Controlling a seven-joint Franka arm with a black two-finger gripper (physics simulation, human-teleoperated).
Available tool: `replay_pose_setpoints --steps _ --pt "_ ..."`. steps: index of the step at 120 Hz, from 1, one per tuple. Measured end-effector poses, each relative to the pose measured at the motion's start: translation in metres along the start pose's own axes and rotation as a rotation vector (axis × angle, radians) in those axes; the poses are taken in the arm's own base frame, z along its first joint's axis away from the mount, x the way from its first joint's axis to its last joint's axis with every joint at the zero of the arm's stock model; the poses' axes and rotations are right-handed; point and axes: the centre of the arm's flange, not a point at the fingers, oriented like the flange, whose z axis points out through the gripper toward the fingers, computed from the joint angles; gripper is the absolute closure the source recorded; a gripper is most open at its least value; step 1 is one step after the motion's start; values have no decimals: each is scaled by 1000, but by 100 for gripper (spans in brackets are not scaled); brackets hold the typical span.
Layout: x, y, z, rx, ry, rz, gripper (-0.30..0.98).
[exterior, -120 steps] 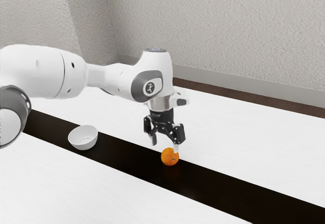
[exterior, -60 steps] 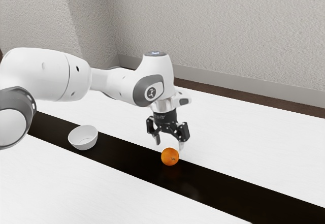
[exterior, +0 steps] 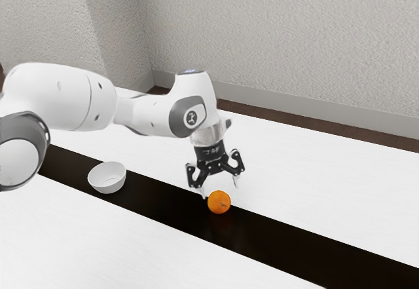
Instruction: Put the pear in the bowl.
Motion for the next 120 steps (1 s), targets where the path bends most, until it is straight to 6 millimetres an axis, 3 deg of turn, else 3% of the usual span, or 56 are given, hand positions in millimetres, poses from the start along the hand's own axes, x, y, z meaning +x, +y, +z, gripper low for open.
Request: replay_pose_setpoints --steps 45,106,120 --pt "19 0 27 18 -28 -338 0" --pt "25 0 52 44 -42 -539 0" --pt "23 3 50 39 -40 -555 11"
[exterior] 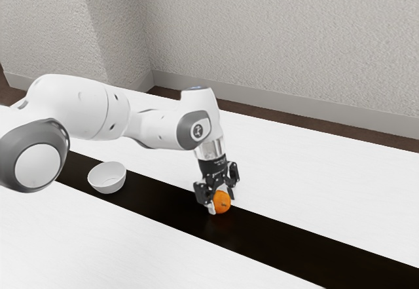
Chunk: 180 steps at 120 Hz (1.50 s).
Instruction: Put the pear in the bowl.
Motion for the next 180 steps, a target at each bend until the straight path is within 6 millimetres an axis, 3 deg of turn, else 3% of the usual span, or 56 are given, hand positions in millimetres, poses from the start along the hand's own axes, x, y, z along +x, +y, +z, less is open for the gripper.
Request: replay_pose_setpoints --steps 14,38,64,75,89,105,116,147,168,180 --pt "-1 0 -1 -2 2 -15 25" --pt "-3 0 -5 -7 6 -32 34" --pt "2 -6 -52 -64 37 -48 48" --pt "34 -26 -91 -95 59 -105 55" --pt "80 -80 -129 -105 60 -204 60" --pt "133 -150 -155 -115 46 -331 63" --pt "155 -177 -165 -125 39 -388 65" --pt "226 -204 -188 -167 21 -511 57" --pt "265 -187 -181 -170 6 -525 45" --pt "286 -186 -166 -158 -19 -539 42"
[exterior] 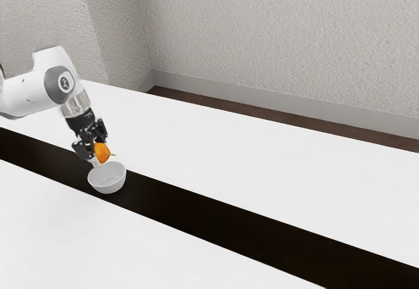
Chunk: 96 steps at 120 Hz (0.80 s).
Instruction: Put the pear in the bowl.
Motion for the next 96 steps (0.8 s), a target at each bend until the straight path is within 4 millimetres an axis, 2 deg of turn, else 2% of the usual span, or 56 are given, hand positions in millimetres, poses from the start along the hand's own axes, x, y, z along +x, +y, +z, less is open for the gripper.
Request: replay_pose_setpoints --steps 10,26,46,66,70,81,96 --pt "11 7 9 7 -13 -2 40" --pt "14 15 18 12 -32 17 37" --pt "10 16 18 5 -41 51 18" --pt "3 15 11 -6 -40 89 8" --pt "-4 13 2 -14 -37 107 7" --pt "-30 1 -39 -59 -24 198 5" --pt "-85 -24 -103 -98 64 411 3"
